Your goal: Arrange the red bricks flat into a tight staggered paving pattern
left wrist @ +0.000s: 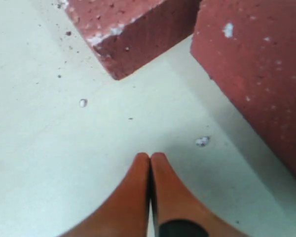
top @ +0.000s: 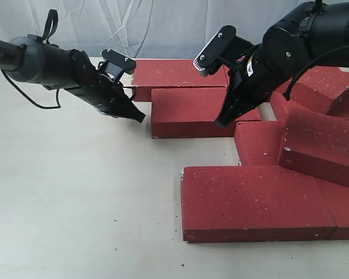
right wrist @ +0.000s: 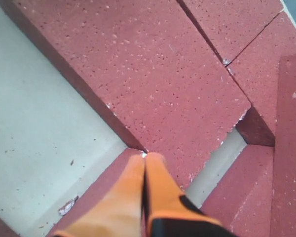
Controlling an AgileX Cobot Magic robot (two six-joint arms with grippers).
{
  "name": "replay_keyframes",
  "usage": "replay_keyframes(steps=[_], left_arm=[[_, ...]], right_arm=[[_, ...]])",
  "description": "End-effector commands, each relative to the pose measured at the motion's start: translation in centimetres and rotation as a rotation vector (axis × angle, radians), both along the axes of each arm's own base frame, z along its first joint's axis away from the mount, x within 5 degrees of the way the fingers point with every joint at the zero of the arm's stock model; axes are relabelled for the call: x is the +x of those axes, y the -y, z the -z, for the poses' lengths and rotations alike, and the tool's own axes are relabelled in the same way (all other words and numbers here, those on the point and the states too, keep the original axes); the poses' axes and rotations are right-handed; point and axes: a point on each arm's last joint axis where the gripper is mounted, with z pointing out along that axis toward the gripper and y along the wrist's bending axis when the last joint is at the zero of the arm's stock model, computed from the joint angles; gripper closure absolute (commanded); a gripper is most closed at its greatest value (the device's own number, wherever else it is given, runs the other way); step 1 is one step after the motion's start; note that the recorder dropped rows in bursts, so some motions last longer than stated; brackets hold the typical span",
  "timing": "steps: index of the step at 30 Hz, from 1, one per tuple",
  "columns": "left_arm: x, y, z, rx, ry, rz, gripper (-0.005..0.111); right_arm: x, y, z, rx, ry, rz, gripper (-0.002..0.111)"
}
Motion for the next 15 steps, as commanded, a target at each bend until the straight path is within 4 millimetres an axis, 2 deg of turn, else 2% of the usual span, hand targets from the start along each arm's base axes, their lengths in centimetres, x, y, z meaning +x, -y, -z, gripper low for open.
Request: replay_keyframes(steps=[1,5,9,15], left_arm=[[-1.4,3.2,-0.4,-0.017,-0.019,0.069,0.107],[-1.3,4.6,0.1,-0.028,-0.018,0.085,0.107],[-0.4,5.3,-0.2,-0.071,-0.005,0.06,0.107],[-0.3,6.3,1.2,-0.073,-0.031,0.071,0.107]], right_arm=[[0.0,0.3,0.0,-0.026,0.005,-0.009,0.109],[0.0,0.3,0.0,-0.027,0.003,-0.008,0.109],[0.0,0.3,0.0,-0.027,0.003,-0.008,0.109],[0.0,0.3,0.0,-0.026,0.003,-0.006,0.109]])
